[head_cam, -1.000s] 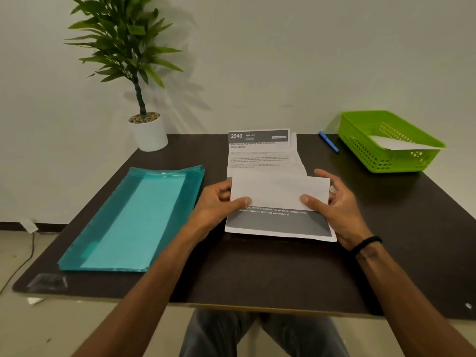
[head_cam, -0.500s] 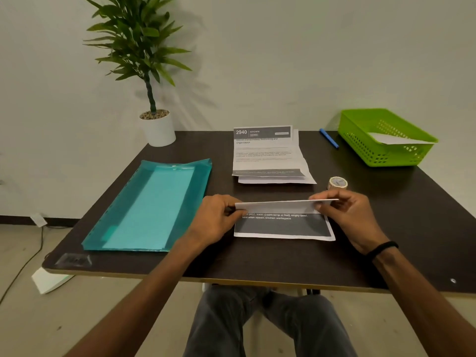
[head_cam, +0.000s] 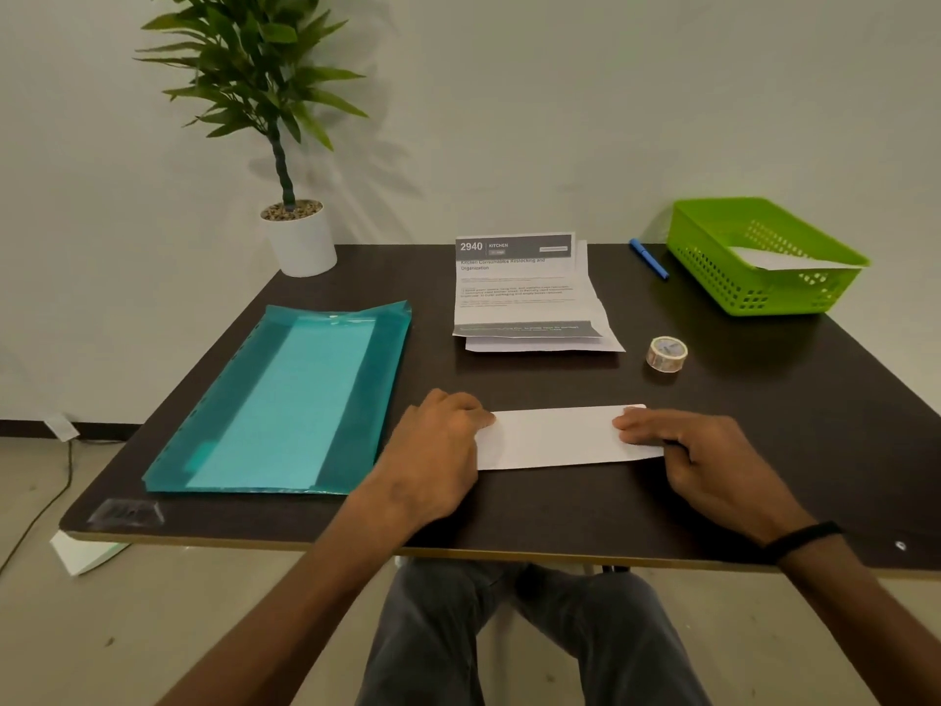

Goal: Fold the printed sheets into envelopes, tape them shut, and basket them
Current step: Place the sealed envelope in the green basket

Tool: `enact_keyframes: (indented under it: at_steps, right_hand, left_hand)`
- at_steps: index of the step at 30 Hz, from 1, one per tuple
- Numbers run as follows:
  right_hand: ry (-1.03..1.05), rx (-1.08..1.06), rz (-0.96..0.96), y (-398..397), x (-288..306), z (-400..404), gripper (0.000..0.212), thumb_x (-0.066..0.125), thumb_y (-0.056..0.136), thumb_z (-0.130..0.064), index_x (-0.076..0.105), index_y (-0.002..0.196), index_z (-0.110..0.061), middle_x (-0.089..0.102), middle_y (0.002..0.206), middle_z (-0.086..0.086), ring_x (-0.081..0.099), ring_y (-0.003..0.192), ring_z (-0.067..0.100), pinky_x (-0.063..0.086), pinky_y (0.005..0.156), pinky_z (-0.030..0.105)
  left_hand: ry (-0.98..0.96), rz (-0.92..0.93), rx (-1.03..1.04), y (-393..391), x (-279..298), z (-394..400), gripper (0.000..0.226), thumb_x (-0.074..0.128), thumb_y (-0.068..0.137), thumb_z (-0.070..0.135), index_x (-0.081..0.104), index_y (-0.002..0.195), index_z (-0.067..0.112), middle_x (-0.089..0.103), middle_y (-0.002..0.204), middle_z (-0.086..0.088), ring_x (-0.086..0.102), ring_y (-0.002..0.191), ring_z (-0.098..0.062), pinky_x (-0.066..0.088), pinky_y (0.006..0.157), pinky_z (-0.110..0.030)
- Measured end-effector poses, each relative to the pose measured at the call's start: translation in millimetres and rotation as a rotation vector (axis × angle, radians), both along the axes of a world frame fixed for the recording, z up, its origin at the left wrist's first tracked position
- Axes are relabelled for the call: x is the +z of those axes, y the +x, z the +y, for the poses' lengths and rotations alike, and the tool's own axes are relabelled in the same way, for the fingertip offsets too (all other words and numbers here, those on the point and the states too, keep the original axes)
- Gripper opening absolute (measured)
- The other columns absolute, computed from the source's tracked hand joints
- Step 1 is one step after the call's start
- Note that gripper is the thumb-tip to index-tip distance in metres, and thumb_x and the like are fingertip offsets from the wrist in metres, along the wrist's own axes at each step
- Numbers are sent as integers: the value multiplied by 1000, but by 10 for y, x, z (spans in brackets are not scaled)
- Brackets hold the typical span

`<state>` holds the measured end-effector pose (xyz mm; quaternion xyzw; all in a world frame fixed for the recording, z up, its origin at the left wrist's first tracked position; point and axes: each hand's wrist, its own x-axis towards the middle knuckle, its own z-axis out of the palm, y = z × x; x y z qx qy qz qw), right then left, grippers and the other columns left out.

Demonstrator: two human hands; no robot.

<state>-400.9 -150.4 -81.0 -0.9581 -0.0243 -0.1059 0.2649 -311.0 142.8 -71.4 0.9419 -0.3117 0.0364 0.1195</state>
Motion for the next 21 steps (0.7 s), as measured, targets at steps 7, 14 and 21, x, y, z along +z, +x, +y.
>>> enact_keyframes:
  at_steps: [7,14,21]
  right_hand:
    - [-181,-74,95,118,68,481,33,52,101,-22,68,130,-18,67,137,0,61,123,19,48,109,35]
    - [-115,-115,42,351,-247,887,47,55,104,-12,51,151,-15,49,158,4,40,149,19,11,115,16]
    - [-192,-209,90,318,-302,750,57,49,105,-9,32,160,-13,28,168,1,23,156,13,-8,109,11]
  left_hand:
    - [-176,45,-10,-350,-272,-611,53,49,107,20,36,158,15,31,167,-5,24,155,-19,11,130,-32]
    - [-320,198,109,-293,-318,-687,53,46,109,27,32,160,18,28,168,0,22,156,-12,8,127,-23]
    - [-319,152,209,-271,-325,-584,52,41,110,37,38,158,20,32,167,3,25,154,-8,7,120,-17]
